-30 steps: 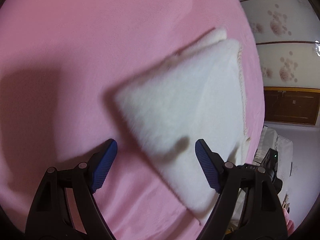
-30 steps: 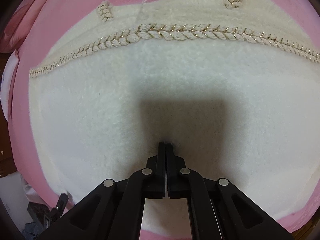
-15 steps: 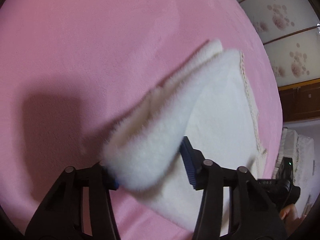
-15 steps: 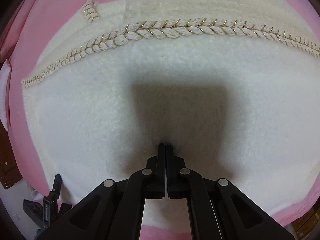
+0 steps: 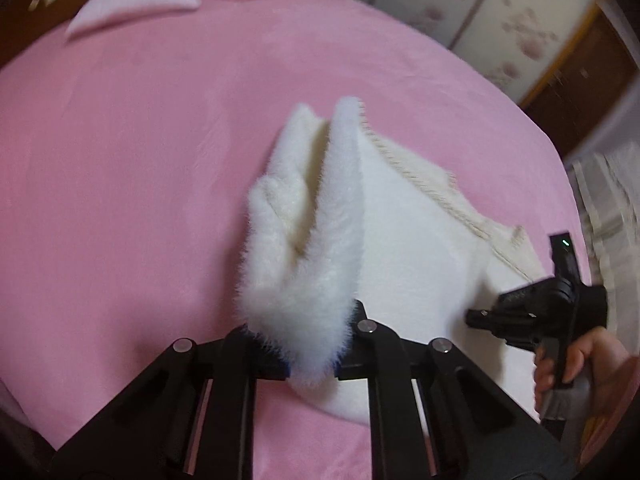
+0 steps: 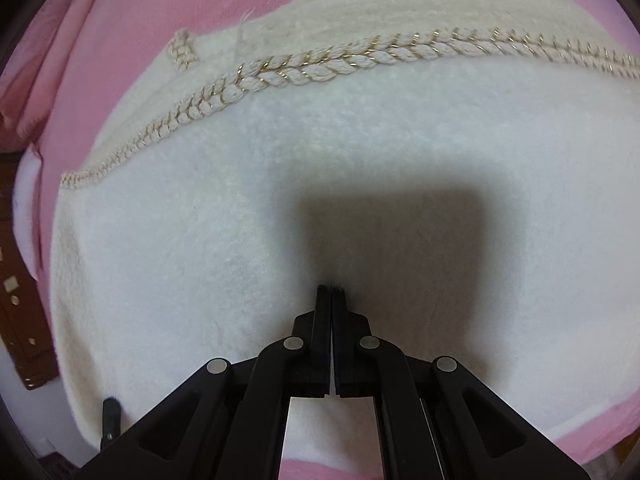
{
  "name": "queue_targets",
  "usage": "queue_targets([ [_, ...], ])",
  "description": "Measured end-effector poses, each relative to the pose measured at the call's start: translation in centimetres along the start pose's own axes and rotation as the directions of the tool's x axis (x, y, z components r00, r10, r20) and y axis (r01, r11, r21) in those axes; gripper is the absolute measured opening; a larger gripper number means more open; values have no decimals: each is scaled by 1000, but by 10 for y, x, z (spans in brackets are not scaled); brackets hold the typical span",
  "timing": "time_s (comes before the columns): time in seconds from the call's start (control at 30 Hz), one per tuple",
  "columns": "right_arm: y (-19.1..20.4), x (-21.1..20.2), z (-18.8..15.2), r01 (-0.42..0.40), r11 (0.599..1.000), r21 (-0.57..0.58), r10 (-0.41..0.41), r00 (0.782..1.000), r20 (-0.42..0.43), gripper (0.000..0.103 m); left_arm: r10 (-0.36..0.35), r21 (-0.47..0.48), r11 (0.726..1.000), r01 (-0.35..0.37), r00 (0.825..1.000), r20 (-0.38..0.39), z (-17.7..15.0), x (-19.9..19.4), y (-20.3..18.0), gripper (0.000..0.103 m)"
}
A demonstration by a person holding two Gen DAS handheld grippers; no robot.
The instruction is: Fold large clothes
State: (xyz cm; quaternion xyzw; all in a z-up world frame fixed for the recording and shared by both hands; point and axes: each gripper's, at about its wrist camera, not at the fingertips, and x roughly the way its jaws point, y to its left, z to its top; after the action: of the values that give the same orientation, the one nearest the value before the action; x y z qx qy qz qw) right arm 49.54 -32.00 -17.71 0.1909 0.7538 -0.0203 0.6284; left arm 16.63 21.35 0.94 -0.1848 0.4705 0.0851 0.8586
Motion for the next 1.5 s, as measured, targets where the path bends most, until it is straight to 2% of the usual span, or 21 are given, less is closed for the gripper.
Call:
queue_targets([
  [0.07,-3,-11,-6,-20,1000,-17,20,1000,24,0,3,114,993,-7,999,38,-4,-18,-30,10],
  [0.2,0,-39,-13,-2,991,-133,5,1000,17,0,5,256,966,-29,996,95,-17,-45,-92,9],
  [0.33,-21,-77,-16,-97,987,-126,95,995,-21,0,-5,336,941,-39,992,129,-32,-65,-147,9],
  [0.4,-41,-107,-16,-178,977,-120,177,984,-21,0,-12,353,935,-37,991,136,-40,-73,-172,8],
  [0.47,-61,-143,-12,-287,950,-121,289,957,-3,0,-14,371,928,-40,990,141,-50,-75,-201,8],
  [0.53,-80,-187,-4,-417,899,-133,420,908,-7,0,-14,382,923,-39,991,133,-60,-72,-233,8],
  [0.6,-97,-227,2,-495,856,-148,501,865,4,0,-10,392,919,-39,992,122,-68,-64,-272,8],
  [0.63,-105,-245,4,-511,845,-158,520,854,20,1,-9,395,918,-37,993,115,-71,-61,-286,8],
  [0.73,-130,-285,-3,-552,818,-163,562,827,24,4,-9,415,909,-30,996,90,-86,-51,-330,8],
  [0.83,-172,-313,3,-558,820,-129,563,827,1,4,-14,440,898,-18,997,71,-106,-46,-369,8],
  [0.9,-204,-321,3,-582,809,-76,584,812,2,4,-28,456,890,1,998,53,-121,-43,-396,8],
  [0.97,-238,-321,5,-618,786,-11,618,786,14,4,-39,495,869,18,999,33,-133,-32,-429,8],
  [1.0,-257,-324,5,-626,780,13,625,780,32,4,-47,529,848,29,999,21,-145,-29,-445,8],
  [1.07,-291,-335,1,-629,777,33,626,777,66,4,-58,580,813,50,998,-6,-165,-20,-471,8],
  [1.1,-302,-336,1,-621,783,37,617,783,77,4,-59,602,796,61,998,-23,-175,-13,-481,8],
  [1.23,-344,-343,7,-559,828,43,550,824,133,4,-23,662,747,63,997,-69,-218,12,-521,8],
  [1.27,-350,-344,9,-562,826,53,550,822,149,4,-8,674,738,50,998,-65,-224,17,-527,8],
  [1.33,-361,-338,15,-591,800,97,573,803,167,4,10,681,731,41,997,-71,-226,26,-530,8],
  [1.4,-367,-338,24,-601,792,109,580,796,172,4,12,687,725,45,997,-78,-227,30,-535,8],
  [1.5,-365,-355,38,-605,793,67,583,787,202,4,-6,676,735,61,996,-84,-216,30,-530,8],
])
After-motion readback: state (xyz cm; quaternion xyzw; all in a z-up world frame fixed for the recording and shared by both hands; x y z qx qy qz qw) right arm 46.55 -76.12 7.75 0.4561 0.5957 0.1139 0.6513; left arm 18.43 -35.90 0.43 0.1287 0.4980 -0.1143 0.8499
